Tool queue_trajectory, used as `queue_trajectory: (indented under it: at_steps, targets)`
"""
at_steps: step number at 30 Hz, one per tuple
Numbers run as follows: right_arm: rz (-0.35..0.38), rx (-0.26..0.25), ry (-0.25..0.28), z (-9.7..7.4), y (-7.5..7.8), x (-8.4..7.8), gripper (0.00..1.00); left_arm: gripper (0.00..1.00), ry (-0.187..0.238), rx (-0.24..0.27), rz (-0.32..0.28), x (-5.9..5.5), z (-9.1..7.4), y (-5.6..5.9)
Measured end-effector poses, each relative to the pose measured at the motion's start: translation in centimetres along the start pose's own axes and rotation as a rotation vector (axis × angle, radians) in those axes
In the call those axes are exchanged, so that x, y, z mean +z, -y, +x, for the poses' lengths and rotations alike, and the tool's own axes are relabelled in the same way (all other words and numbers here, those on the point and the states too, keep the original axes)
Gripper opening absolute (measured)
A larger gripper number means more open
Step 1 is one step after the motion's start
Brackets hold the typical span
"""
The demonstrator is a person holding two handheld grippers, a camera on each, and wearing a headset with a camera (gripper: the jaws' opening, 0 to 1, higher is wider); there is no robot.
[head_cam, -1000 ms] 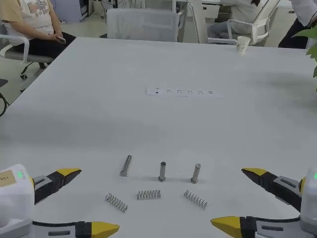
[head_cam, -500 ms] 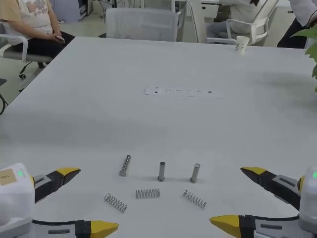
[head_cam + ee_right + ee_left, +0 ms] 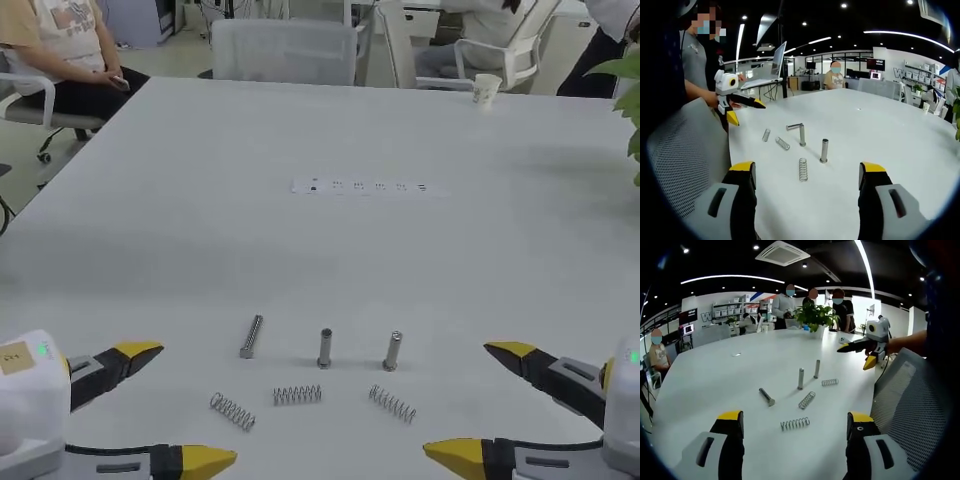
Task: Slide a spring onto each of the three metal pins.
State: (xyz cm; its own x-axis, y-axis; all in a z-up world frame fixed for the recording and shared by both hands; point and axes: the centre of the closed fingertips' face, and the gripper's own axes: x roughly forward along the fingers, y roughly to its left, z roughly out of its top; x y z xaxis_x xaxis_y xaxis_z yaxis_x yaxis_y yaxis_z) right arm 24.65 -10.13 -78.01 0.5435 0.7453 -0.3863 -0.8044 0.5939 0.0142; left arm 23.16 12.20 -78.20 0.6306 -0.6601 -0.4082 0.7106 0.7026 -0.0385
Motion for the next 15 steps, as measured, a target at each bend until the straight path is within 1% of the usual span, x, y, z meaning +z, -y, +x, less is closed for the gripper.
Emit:
queue_trajectory:
  at_steps: [2, 6, 8, 9, 11, 13, 15]
  targets:
    - [-0.005, 0.0, -0.001, 0.0, -0.1, 0.0, 0.85, 0.8, -0.003, 0.002, -0.002, 0.2, 0.1, -0.3]
    - [-0.001, -0.004, 0.002, 0.0, 0.0, 0.1, 0.85, 0.78, -0.009, 0.009, 0.004, 0.8, 0.4, -1.3]
    - [0.001, -0.006, 0.004, 0.0, 0.0, 0.2, 0.85, 0.77, -0.022, 0.02, 0.015, 1.0, 0.6, -1.9]
    - [0.002, -0.006, 0.004, 0.0, -0.1, 0.1, 0.85, 0.76, -0.022, 0.019, 0.017, 1.1, 0.7, -2.1]
    - [0.002, -0.007, 0.004, 0.0, -0.1, 0.1, 0.85, 0.75, -0.022, 0.021, 0.014, 1.5, 1.0, -2.5]
    - [0.006, -0.007, 0.005, 0.0, -0.2, 0.1, 0.84, 0.74, -0.032, 0.024, 0.029, 1.8, 1.4, -2.9]
    - [0.004, -0.009, 0.002, 0.1, -0.3, 0.0, 0.84, 0.73, -0.039, 0.028, 0.033, 2.0, 1.8, -3.4]
